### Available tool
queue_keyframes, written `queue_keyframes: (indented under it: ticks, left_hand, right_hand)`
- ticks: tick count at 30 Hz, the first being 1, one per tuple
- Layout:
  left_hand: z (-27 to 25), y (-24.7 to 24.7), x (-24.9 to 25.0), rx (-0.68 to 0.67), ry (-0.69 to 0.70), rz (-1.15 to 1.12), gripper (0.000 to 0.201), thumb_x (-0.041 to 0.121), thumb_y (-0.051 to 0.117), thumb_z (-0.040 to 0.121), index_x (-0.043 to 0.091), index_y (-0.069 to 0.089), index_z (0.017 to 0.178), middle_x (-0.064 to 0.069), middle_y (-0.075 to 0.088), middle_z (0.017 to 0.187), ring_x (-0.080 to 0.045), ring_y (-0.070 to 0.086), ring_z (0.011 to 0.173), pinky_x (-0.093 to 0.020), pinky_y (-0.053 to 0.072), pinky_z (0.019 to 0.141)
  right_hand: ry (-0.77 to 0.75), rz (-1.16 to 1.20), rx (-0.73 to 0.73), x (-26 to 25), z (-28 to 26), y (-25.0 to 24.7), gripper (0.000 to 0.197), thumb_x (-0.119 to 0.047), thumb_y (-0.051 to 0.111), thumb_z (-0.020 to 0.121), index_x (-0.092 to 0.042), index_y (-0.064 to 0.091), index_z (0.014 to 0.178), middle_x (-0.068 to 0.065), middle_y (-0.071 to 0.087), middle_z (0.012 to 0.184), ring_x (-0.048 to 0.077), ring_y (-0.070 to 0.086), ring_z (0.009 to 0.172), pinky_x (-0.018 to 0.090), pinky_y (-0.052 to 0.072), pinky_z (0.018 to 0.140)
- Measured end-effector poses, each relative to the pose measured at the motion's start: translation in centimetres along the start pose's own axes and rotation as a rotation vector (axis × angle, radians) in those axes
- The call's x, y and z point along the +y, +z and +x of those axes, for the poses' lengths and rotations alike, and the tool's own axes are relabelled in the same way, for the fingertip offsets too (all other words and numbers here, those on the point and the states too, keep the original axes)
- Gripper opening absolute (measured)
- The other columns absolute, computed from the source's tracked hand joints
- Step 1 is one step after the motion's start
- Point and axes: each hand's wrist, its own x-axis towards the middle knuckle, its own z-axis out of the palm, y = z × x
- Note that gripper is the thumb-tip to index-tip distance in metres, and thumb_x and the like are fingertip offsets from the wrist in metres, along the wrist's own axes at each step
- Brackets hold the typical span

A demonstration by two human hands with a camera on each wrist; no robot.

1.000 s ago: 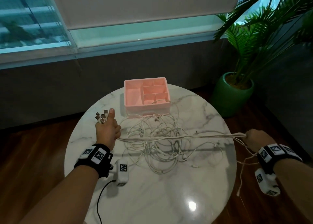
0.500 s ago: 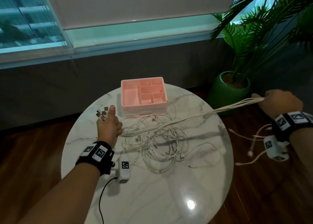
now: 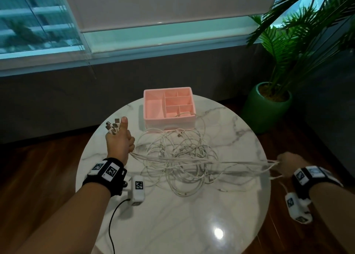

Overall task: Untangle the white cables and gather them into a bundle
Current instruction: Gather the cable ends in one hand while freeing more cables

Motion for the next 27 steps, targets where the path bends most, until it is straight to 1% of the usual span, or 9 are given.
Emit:
queue_keyframes:
  ticks: [4,8,10,13,16,17,20,24,27]
  left_hand:
    - [0.1,-0.9,0.2,0.041,0.004,0.0,0.041,0.042,0.062,0.099,0.025,0.037,0.071,0.009,0.033,0.05,-0.005,0.024,0.036,-0.015,0.019,0.038]
    - [0.1,-1.1,0.7,0.041,0.012,-0.022,0.042,0.042,0.059,0.101,0.025,0.036,0.07,0.009,0.03,0.049,-0.005,0.023,0.036,-0.015,0.018,0.039]
    - [0.0,-0.9,0.7,0.035,0.01,-0.03,0.042,0.042,0.059,0.101,0.025,0.035,0.07,0.009,0.03,0.049,-0.005,0.022,0.036,-0.015,0.018,0.039]
    - [-0.1,-0.5,0.7,0.023,0.013,-0.022,0.042,0.042,0.06,0.1,0.025,0.034,0.071,0.008,0.029,0.049,-0.005,0.021,0.037,-0.016,0.017,0.039]
    - [0.0,-0.4,0.6,0.019,0.005,-0.007,0.043,0.042,0.062,0.099,0.025,0.034,0.07,0.008,0.03,0.049,-0.006,0.022,0.037,-0.016,0.017,0.039]
    - [0.1,-0.4,0.6,0.021,0.002,0.002,0.043,0.042,0.062,0.099,0.025,0.034,0.07,0.008,0.031,0.049,-0.006,0.022,0.037,-0.016,0.018,0.039]
    - [0.4,-0.9,0.5,0.031,-0.003,0.031,0.042,0.042,0.063,0.098,0.025,0.036,0.07,0.009,0.033,0.049,-0.006,0.024,0.036,-0.016,0.019,0.039]
    - [0.8,-1.8,0.7,0.086,-0.017,0.028,0.038,0.041,0.064,0.098,0.025,0.04,0.073,0.007,0.033,0.052,-0.005,0.025,0.035,-0.016,0.019,0.039]
    - [0.9,-2.2,0.8,0.123,-0.028,0.005,0.038,0.039,0.063,0.099,0.025,0.039,0.074,0.009,0.033,0.049,-0.004,0.025,0.034,-0.014,0.019,0.038]
  right_hand:
    - [-0.11,-0.064,-0.145,-2.3,-0.2,4.2,0.018,-0.038,0.069,0.086,-0.022,0.06,0.082,0.0,0.061,0.092,0.02,0.066,0.097,0.024,0.046,0.073]
    - [-0.133,-0.082,-0.168,-3.3,-0.2,4.8,0.026,-0.041,0.074,0.077,-0.028,0.052,0.074,-0.003,0.059,0.091,0.017,0.062,0.093,0.023,0.048,0.074]
    - [-0.167,-0.092,-0.2,-4.1,-0.8,3.8,0.028,-0.041,0.078,0.074,-0.029,0.055,0.084,-0.001,0.062,0.102,0.017,0.06,0.093,0.026,0.051,0.077]
    - [-0.256,0.07,-0.323,-5.7,-1.3,1.9,0.074,-0.054,0.089,0.06,-0.026,0.052,0.118,-0.004,0.057,0.12,0.017,0.056,0.107,0.029,0.05,0.085]
    - [-0.391,0.256,-0.31,-7.7,-1.0,0.2,0.122,-0.083,0.08,0.03,-0.028,0.045,0.132,-0.005,0.05,0.125,0.018,0.053,0.118,0.028,0.043,0.094]
    - [-0.42,0.301,-0.323,-8.5,-1.1,-0.3,0.123,-0.082,0.081,0.031,-0.028,0.044,0.135,-0.003,0.051,0.126,0.018,0.053,0.118,0.028,0.043,0.095]
    - [-0.474,0.318,-0.446,-11.4,-1.8,-1.3,0.095,-0.053,0.088,0.064,-0.026,0.04,0.142,0.003,0.054,0.134,0.019,0.054,0.12,0.03,0.045,0.099]
    - [-0.465,0.196,-0.527,-13.4,-1.5,-2.1,0.089,-0.045,0.088,0.067,-0.027,0.042,0.141,0.004,0.054,0.136,0.02,0.053,0.123,0.035,0.043,0.107]
    - [-0.392,-0.212,-0.46,-13.3,-1.3,-3.7,0.074,-0.04,0.087,0.07,-0.031,0.053,0.134,-0.005,0.055,0.134,0.017,0.054,0.118,0.031,0.047,0.095]
